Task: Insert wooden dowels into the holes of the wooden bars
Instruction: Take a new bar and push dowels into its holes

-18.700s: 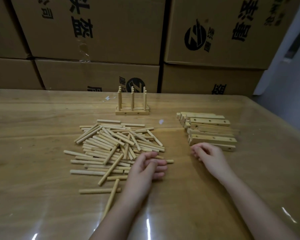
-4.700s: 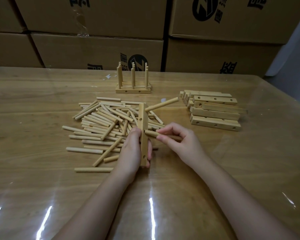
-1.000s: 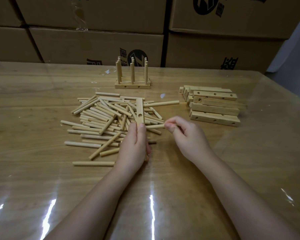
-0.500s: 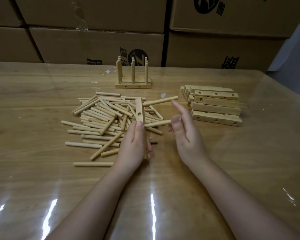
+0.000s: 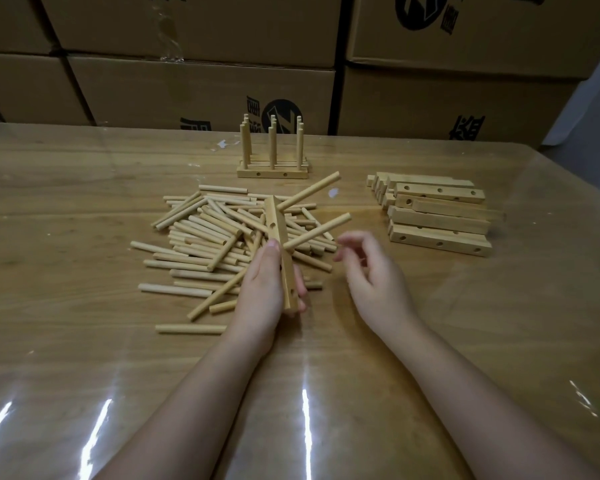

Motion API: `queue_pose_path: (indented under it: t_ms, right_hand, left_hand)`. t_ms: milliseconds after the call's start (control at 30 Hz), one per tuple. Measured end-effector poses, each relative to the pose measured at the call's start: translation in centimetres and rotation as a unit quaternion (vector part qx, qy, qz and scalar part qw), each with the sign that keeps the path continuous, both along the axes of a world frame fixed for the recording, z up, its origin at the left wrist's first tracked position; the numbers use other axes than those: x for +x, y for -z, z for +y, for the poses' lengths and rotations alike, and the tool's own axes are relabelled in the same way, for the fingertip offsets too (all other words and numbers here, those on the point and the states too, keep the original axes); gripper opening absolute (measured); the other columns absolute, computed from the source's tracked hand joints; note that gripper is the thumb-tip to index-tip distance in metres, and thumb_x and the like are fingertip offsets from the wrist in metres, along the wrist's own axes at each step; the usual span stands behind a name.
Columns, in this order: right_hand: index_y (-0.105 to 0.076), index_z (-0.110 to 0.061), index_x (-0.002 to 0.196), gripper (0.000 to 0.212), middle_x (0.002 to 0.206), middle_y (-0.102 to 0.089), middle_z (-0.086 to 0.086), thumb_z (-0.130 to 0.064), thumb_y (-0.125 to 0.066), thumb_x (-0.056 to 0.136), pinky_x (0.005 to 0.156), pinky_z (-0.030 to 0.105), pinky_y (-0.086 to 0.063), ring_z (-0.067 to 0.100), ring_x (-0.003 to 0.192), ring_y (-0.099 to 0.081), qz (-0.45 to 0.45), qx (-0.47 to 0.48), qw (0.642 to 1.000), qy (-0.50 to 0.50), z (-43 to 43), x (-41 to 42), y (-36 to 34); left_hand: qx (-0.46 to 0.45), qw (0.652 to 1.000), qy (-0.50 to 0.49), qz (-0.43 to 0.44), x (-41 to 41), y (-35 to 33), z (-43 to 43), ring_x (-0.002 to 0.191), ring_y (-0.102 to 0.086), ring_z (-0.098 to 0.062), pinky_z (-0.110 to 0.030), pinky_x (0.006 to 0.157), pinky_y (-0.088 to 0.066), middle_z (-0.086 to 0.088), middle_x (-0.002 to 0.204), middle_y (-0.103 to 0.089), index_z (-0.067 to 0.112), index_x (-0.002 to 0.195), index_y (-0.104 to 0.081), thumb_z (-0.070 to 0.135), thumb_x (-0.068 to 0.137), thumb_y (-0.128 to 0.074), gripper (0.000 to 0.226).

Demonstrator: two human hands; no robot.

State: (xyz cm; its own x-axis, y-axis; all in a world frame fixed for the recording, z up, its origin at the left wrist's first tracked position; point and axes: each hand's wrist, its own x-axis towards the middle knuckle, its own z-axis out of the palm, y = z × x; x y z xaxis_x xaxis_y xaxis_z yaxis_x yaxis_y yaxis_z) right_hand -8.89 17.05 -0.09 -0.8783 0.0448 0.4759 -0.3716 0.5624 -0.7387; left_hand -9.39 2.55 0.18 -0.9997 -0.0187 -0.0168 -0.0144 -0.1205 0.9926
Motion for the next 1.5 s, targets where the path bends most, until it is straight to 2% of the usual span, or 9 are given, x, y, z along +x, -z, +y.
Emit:
queue_pose_path:
  t_ms: [100,267,633,733,900,1067,1200,1367,1500]
  right_hand:
    - [-0.068,-0.027,0.094,0.021,0.106,-0.058,-0.018,-0.012,-0.054,0.09,0.092,0.033,-0.03,0.008,0.107,-0.048,-0.015,0.133,0.991,-0.007,0.0,-0.1,0.2]
    - [-0.067,-0.032,0.108,0.025,0.131,-0.05,-0.021,-0.023,-0.049,0.094,0.105,0.029,-0.015,0.001,0.124,-0.038,-0.082,0.239,0.967,-0.041,0.1,-0.3,0.3]
    - [-0.056,-0.027,0.095,0.014,0.097,-0.058,-0.011,-0.036,-0.061,0.086,0.085,0.03,-0.033,0.012,0.096,-0.048,-0.092,0.272,0.954,0.081,0.3,-0.6,0.4]
    - [-0.062,-0.024,0.11,0.021,0.099,-0.056,-0.008,-0.027,-0.057,0.09,0.086,0.027,-0.039,0.012,0.098,-0.048,-0.101,0.207,0.971,0.065,0.6,-0.8,0.5]
    - [-0.065,-0.021,0.093,0.016,0.086,-0.057,-0.011,-0.018,-0.049,0.094,0.068,0.003,-0.037,-0.01,0.078,-0.052,-0.095,-0.073,0.992,0.027,0.8,-0.6,-0.6]
    - [-0.061,-0.008,0.089,0.026,0.066,-0.05,-0.007,-0.023,-0.04,0.098,0.057,0.011,-0.037,-0.002,0.058,-0.045,-0.102,-0.123,0.987,-0.017,0.7,-0.3,-0.8]
    - [-0.06,-0.024,0.085,0.024,0.063,-0.043,-0.006,-0.026,-0.04,0.098,0.054,0.019,-0.034,0.003,0.056,-0.04,-0.108,-0.132,0.985,-0.032,0.5,-0.2,-0.9]
    - [-0.062,-0.019,0.084,0.022,0.055,-0.051,-0.023,-0.025,-0.045,0.096,0.058,0.006,-0.035,-0.008,0.057,-0.047,-0.095,-0.138,0.984,-0.068,0.4,0.0,-1.4]
    - [-0.062,-0.012,0.092,0.025,0.056,-0.044,-0.012,-0.029,-0.043,0.096,0.063,0.019,-0.036,0.002,0.057,-0.042,-0.163,-0.263,0.945,-0.103,0.5,-0.2,-1.3]
  left_hand:
    - [-0.001,1.0,0.001,0.009,0.1,0.0,0.1,0.035,-0.049,-0.015,-0.019,0.037,-0.038,-0.001,0.048,-0.054,0.01,0.089,-0.049,0.034,0.103,-0.023,0.038]
    - [0.015,1.0,-0.005,0.003,0.1,-0.1,0.1,0.035,-0.048,-0.015,-0.017,0.036,-0.037,-0.001,0.047,-0.054,0.007,0.094,-0.051,0.033,0.103,-0.024,0.039]
    - [0.072,0.997,-0.023,-0.029,-0.3,-0.2,-0.1,0.033,-0.046,-0.014,-0.017,0.035,-0.035,-0.001,0.046,-0.053,0.009,0.09,-0.055,0.036,0.103,-0.025,0.042]
    - [0.082,0.996,-0.025,-0.035,-0.3,-0.2,0.0,0.033,-0.045,-0.013,-0.016,0.034,-0.034,-0.001,0.045,-0.053,0.009,0.09,-0.055,0.036,0.103,-0.025,0.042]
    - [0.087,0.995,-0.03,-0.045,-0.3,-0.3,-0.1,0.032,-0.045,-0.014,-0.017,0.033,-0.032,0.0,0.046,-0.052,0.011,0.089,-0.056,0.037,0.103,-0.026,0.042]
    - [0.085,0.995,-0.031,-0.045,-0.3,-0.3,0.0,0.032,-0.045,-0.014,-0.017,0.032,-0.031,-0.001,0.046,-0.052,0.01,0.09,-0.054,0.038,0.103,-0.026,0.042]
    - [0.087,0.995,-0.031,-0.043,-0.3,-0.4,0.0,0.032,-0.045,-0.014,-0.017,0.032,-0.031,-0.001,0.046,-0.052,0.01,0.09,-0.054,0.038,0.103,-0.025,0.042]
    - [0.118,0.991,-0.039,-0.04,-0.3,-0.4,-0.1,0.032,-0.043,-0.012,-0.015,0.033,-0.031,0.001,0.045,-0.051,0.011,0.092,-0.056,0.037,0.104,-0.025,0.043]
    - [0.135,0.989,-0.041,-0.039,-0.4,-0.4,-0.1,0.032,-0.042,-0.011,-0.015,0.032,-0.031,0.0,0.045,-0.051,0.011,0.09,-0.055,0.037,0.104,-0.024,0.042]
